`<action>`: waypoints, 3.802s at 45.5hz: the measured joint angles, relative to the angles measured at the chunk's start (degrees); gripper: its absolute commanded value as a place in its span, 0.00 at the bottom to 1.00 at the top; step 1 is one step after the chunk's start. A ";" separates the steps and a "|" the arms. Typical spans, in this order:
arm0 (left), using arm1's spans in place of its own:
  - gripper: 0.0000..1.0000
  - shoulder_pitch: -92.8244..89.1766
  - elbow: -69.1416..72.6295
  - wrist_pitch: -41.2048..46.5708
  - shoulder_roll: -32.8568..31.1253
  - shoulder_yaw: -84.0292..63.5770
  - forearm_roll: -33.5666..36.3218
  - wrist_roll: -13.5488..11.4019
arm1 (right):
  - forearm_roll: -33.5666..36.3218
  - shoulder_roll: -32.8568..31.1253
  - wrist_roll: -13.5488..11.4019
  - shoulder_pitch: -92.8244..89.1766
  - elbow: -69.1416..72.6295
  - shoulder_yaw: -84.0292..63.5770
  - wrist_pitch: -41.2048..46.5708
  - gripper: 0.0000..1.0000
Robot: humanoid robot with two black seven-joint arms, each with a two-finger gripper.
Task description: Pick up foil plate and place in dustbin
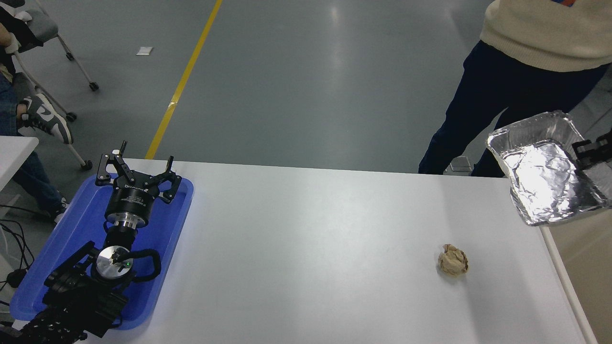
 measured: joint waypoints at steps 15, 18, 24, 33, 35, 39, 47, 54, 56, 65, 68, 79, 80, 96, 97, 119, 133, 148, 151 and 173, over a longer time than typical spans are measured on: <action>1.00 0.02 0.00 -0.01 0.00 0.00 -0.02 0.05 | -0.09 -0.28 0.12 5.46 1.81 -0.88 2.62 0.00; 1.00 0.02 0.00 -0.01 0.00 0.00 0.00 0.06 | -0.12 -0.35 0.13 5.94 1.94 -0.94 2.81 0.00; 1.00 0.02 0.00 -0.01 0.00 0.00 -0.01 0.06 | -0.16 -0.85 0.12 6.53 2.13 -1.02 3.04 0.00; 1.00 -0.05 0.00 -0.01 0.00 0.00 -0.01 0.05 | -0.25 -2.76 0.12 6.55 2.22 -0.94 3.22 0.00; 1.00 -0.05 0.00 -0.01 0.00 0.00 0.00 0.04 | -0.39 -3.03 0.14 6.43 2.15 -0.88 3.24 0.00; 1.00 -0.06 0.03 -0.01 0.00 -0.01 -0.02 0.00 | -1.64 -4.33 0.15 5.90 1.73 -0.72 3.26 0.00; 1.00 -0.06 0.03 -0.01 0.00 -0.01 0.00 -0.02 | -6.42 -6.44 1.45 3.35 -1.35 -0.15 3.29 0.00; 1.00 -0.07 0.04 0.01 0.00 0.00 -0.02 -0.02 | -10.34 -7.42 4.31 -1.60 -7.29 0.79 3.17 0.00; 1.00 -0.07 0.04 0.05 0.00 -0.01 -0.04 -0.02 | -11.38 -7.59 5.21 -3.50 -9.32 0.99 2.53 0.00; 1.00 -0.07 0.03 0.10 0.00 0.00 -0.06 -0.01 | -15.31 -8.06 8.77 -14.07 -18.82 1.48 -3.70 0.00; 1.00 -0.07 0.04 0.10 0.00 -0.01 -0.09 -0.01 | -15.96 -8.13 9.95 -18.83 -22.70 1.57 -6.99 0.00; 1.00 -0.07 0.03 0.09 0.00 0.00 -0.06 -0.01 | -11.62 -6.20 12.69 -39.61 -38.70 1.72 -19.90 0.00; 1.00 -0.07 0.03 0.09 0.00 0.00 -0.06 -0.01 | -10.60 -5.78 12.79 -41.49 -40.06 1.66 -20.73 0.00; 1.00 -0.06 0.03 0.22 0.00 -0.05 -0.09 -0.09 | 4.23 1.51 9.41 -64.49 -55.71 0.52 -32.43 0.00; 1.00 -0.06 0.03 0.22 0.00 -0.05 -0.09 -0.09 | 4.76 1.92 8.99 -65.25 -56.01 0.60 -32.90 0.00; 1.00 -0.07 0.04 0.25 -0.01 -0.09 -0.09 -0.10 | 12.97 7.40 2.84 -74.76 -58.95 1.82 -37.71 1.00; 1.00 -0.06 0.04 0.26 -0.01 -0.09 -0.09 -0.11 | 15.73 7.69 2.50 -75.01 -58.87 2.15 -38.11 1.00; 1.00 -0.06 0.04 0.27 0.00 -0.08 -0.11 -0.13 | 16.53 6.42 2.70 -65.01 -48.81 2.27 -36.12 1.00; 1.00 -0.06 0.04 0.27 0.00 -0.05 -0.11 -0.13 | 16.60 5.83 2.42 -60.89 -43.97 2.36 -35.39 1.00; 1.00 -0.15 0.02 0.26 -0.01 -0.01 -0.02 -0.03 | 17.03 4.34 -1.33 -32.36 -7.27 1.92 -27.48 1.00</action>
